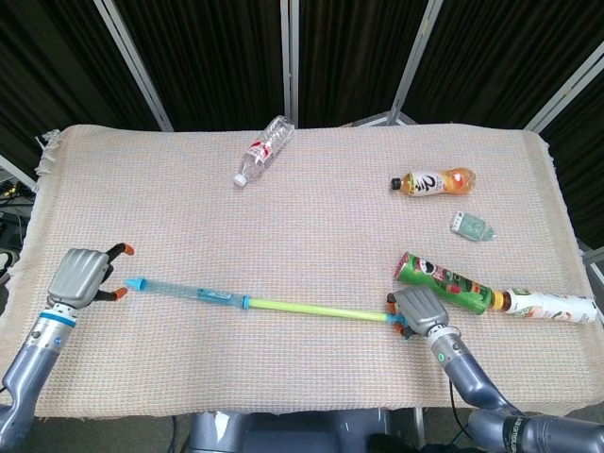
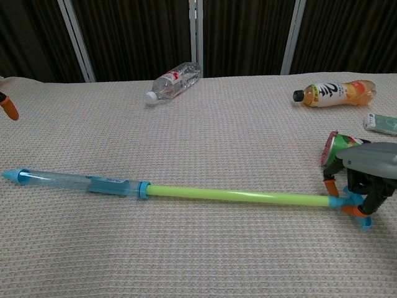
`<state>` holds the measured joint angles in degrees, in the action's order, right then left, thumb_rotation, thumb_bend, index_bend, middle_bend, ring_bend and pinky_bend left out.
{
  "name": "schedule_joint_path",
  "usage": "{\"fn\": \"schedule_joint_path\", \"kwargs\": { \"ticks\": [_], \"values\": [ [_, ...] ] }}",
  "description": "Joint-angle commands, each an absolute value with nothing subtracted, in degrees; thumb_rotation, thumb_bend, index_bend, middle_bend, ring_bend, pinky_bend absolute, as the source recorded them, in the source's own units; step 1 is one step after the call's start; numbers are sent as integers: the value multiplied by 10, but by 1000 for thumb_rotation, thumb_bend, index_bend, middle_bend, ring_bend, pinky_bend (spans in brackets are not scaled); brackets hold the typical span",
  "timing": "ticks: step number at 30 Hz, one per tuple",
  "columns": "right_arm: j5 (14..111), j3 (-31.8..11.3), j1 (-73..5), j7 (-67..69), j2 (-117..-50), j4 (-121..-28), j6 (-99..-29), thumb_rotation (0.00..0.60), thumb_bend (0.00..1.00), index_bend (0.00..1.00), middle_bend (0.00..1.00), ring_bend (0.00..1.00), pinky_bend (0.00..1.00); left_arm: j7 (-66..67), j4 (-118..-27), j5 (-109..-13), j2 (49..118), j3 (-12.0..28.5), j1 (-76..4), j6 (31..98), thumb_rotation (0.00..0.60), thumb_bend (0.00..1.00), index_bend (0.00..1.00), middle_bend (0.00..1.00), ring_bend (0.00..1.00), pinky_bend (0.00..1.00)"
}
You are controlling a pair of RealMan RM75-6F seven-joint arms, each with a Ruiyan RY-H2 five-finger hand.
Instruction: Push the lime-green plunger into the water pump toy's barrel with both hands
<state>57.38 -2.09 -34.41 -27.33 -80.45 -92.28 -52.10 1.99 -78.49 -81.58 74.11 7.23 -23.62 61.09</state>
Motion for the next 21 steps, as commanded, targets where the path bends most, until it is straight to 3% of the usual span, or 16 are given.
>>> {"fn": "schedule_joint_path", "kwargs": {
  "ticks": [1,11,21],
  "values": [
    [570,-20,-345,-276,-804,-923,-522,600,381,650,1000,1000,1000,19,-745,-791,771,72,-272,551,600,0,361,982,876,1000],
    [562,-19,-348,-281,-803,-924,-525,600,381,650,1000,1000,1000,15,-707,-764,808,60,-299,488,600,26,383,982,877,1000],
    [560,-16,-349,-282,-804,-923,-528,600,386,650,1000,1000,1000,-2,-702,-754,812,48,-310,456,600,153,402,982,877,1000]
  ]
}}
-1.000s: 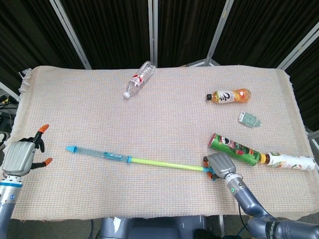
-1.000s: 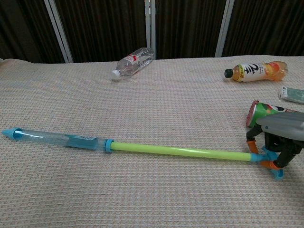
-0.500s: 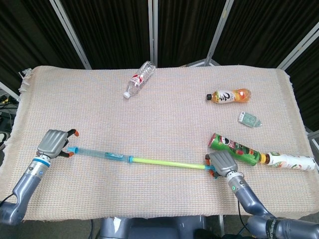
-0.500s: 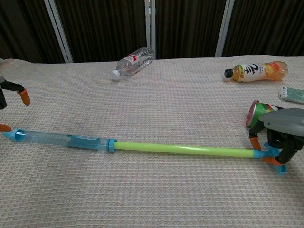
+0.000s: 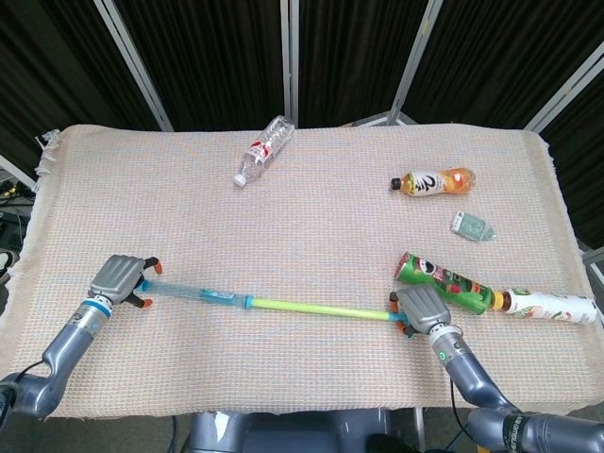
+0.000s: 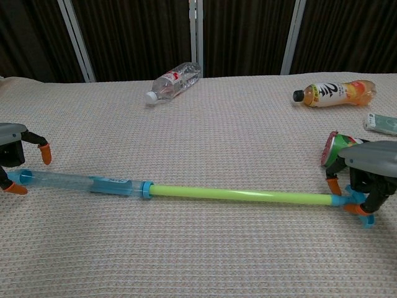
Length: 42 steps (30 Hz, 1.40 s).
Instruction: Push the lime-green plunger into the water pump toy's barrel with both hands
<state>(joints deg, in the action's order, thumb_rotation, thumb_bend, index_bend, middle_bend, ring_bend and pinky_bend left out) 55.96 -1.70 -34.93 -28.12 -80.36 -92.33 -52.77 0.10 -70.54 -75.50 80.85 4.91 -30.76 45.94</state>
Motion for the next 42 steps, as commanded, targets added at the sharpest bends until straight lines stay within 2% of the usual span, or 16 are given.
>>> {"fn": "schedule_joint_path", "kwargs": {
  "ticks": [1,9,19,27,30,36,42],
  "values": [
    [560,-16,-349,-282,-804,-923,-529,600,387,650,1000,1000,1000,-4,-700,-753,813,47,-311,454,600,171,403,982,876,1000],
    [556,-16,-350,-283,-802,-925,-532,600,388,650,1000,1000,1000,-13,-686,-754,827,46,-322,447,600,291,448,982,876,1000],
    [553,-16,-353,-286,-800,-929,-534,600,389,651,1000,1000,1000,-11,-673,-748,842,41,-331,436,600,315,470,982,877,1000],
    [550,-17,-354,-285,-797,-933,-536,600,390,653,1000,1000,1000,-16,-669,-742,848,42,-334,436,600,451,691,982,877,1000],
    [549,-19,-354,-283,-795,-938,-537,600,390,654,1000,1000,1000,-22,-676,-739,845,47,-333,443,600,454,733,982,876,1000],
    [549,-29,-358,-277,-790,-955,-541,600,400,657,1000,1000,1000,-31,-702,-734,829,58,-334,456,600,455,785,982,877,1000],
    [539,-45,-372,-285,-789,-973,-544,600,410,659,1000,1000,1000,-27,-739,-723,815,72,-340,462,600,455,791,982,877,1000]
  ]
}}
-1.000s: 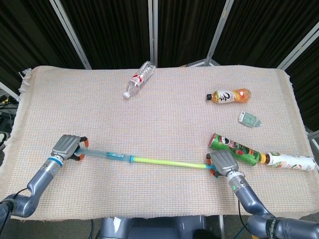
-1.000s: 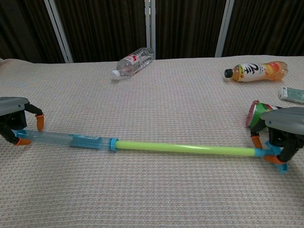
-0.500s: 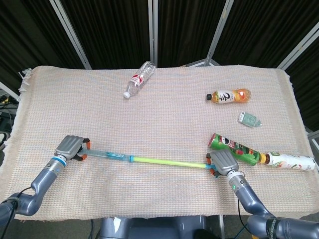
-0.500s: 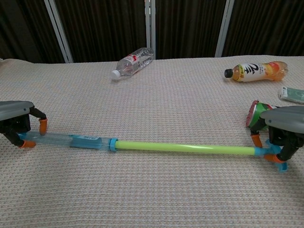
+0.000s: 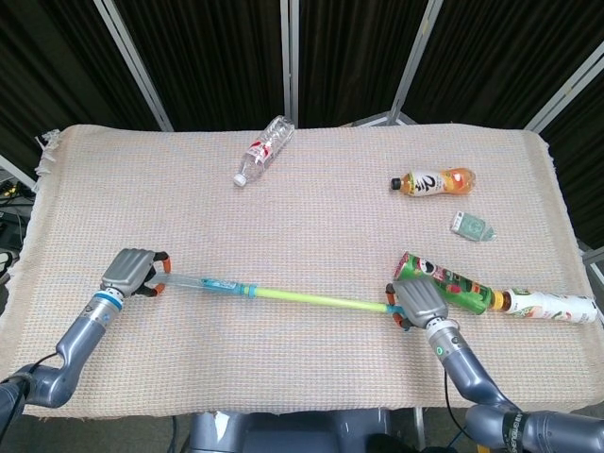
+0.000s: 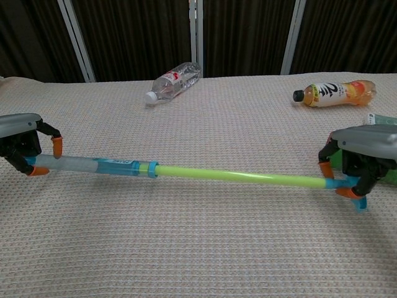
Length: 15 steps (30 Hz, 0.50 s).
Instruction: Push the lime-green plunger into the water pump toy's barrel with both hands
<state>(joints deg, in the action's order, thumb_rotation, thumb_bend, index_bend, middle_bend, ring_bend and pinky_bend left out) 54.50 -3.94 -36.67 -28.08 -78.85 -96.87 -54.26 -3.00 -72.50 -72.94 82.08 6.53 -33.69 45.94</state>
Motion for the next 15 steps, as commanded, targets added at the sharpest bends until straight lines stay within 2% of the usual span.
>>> {"fn": "schedule_joint_path", "kwargs": {
  "ticks": [1,15],
  "values": [
    [536,-48,-374,-286,-790,-975,-545,600,410,659,1000,1000,1000,-25,-744,-720,814,74,-342,463,600,455,792,981,877,1000],
    [479,-85,-421,-329,-821,-987,-555,600,415,663,1000,1000,1000,40,-796,-672,832,94,-375,456,600,455,806,982,876,1000]
  ]
}}
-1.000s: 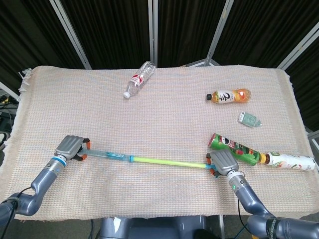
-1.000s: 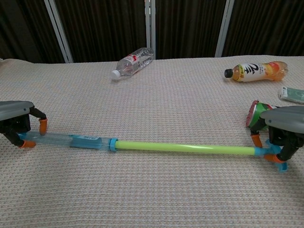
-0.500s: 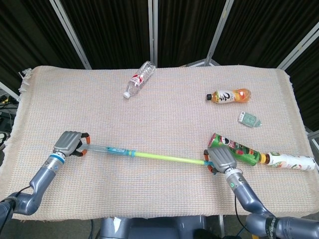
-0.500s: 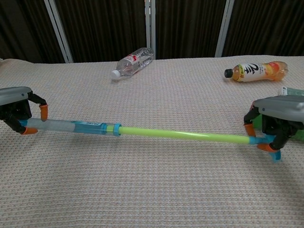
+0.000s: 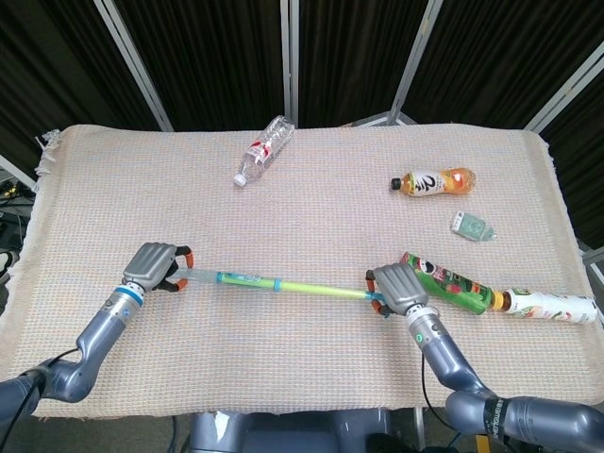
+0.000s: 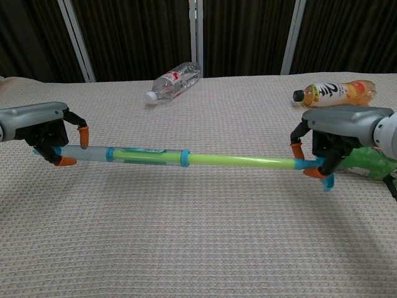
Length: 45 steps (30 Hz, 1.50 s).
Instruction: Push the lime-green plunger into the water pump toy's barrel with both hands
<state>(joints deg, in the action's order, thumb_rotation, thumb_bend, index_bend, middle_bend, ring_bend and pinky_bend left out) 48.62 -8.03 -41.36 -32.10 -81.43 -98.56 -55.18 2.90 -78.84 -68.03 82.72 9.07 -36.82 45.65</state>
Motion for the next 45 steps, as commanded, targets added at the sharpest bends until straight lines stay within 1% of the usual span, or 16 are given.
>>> {"fn": "schedule_joint_path", "kwargs": {
  "ticks": [1,14,20,23,24,25,26,27,28,29,30,33,38,41,43,45],
  "values": [
    [476,-86,-424,-333,-823,-987,-556,600,415,663,1000,1000,1000,44,-799,-669,834,95,-377,456,600,455,806,982,877,1000],
    [438,-98,-463,-363,-875,-959,-565,600,417,662,1000,1000,1000,92,-828,-632,859,105,-403,463,600,456,806,982,877,1000],
    [435,-98,-472,-370,-884,-956,-571,600,417,661,1000,1000,1000,105,-828,-617,870,105,-413,462,600,456,805,981,877,1000],
    [432,-98,-475,-371,-886,-957,-574,600,411,643,1000,1000,1000,109,-828,-613,873,105,-416,463,600,453,777,982,877,1000],
    [432,-98,-475,-371,-886,-957,-574,600,384,598,1000,1000,1000,109,-828,-612,873,104,-416,464,600,450,734,981,877,1000],
    [431,-98,-475,-371,-886,-958,-575,600,311,505,998,1000,1000,109,-828,-611,873,104,-416,465,600,447,663,980,877,1000],
    [431,-97,-475,-371,-886,-959,-575,600,236,418,994,1000,1000,110,-829,-611,873,104,-416,466,600,429,519,974,876,1000],
    [432,-95,-475,-370,-884,-960,-575,600,120,278,988,1000,1000,111,-829,-611,871,103,-415,468,600,403,375,968,873,1000],
    [433,-92,-475,-371,-882,-960,-575,600,34,156,981,1000,1000,111,-830,-610,870,102,-415,469,600,351,172,957,869,1000],
    [434,-90,-475,-372,-880,-960,-576,600,6,100,978,1000,1000,111,-831,-608,868,100,-413,469,600,291,42,948,865,1000],
    [436,-87,-474,-375,-878,-960,-578,600,0,46,975,1000,1000,112,-835,-603,862,98,-412,468,600,251,1,944,861,1000],
    [458,-80,-471,-373,-871,-958,-586,600,0,0,967,1000,1000,110,-844,-600,848,96,-404,478,600,228,0,933,846,1000],
    [492,-67,-454,-358,-840,-975,-600,600,0,0,961,1000,1000,91,-871,-601,809,90,-386,486,600,228,0,916,828,1000],
    [528,-53,-436,-345,-807,-997,-618,600,0,0,959,1000,1000,72,-893,-618,780,88,-369,506,600,228,0,896,797,996],
    [568,-39,-418,-331,-775,-1014,-635,600,0,0,953,1000,1000,57,-910,-636,756,84,-352,528,600,228,0,865,759,965],
    [605,-26,-401,-316,-748,-1023,-653,600,0,0,939,995,1000,42,-924,-655,738,81,-335,553,600,225,0,801,699,890]
  ]
}}
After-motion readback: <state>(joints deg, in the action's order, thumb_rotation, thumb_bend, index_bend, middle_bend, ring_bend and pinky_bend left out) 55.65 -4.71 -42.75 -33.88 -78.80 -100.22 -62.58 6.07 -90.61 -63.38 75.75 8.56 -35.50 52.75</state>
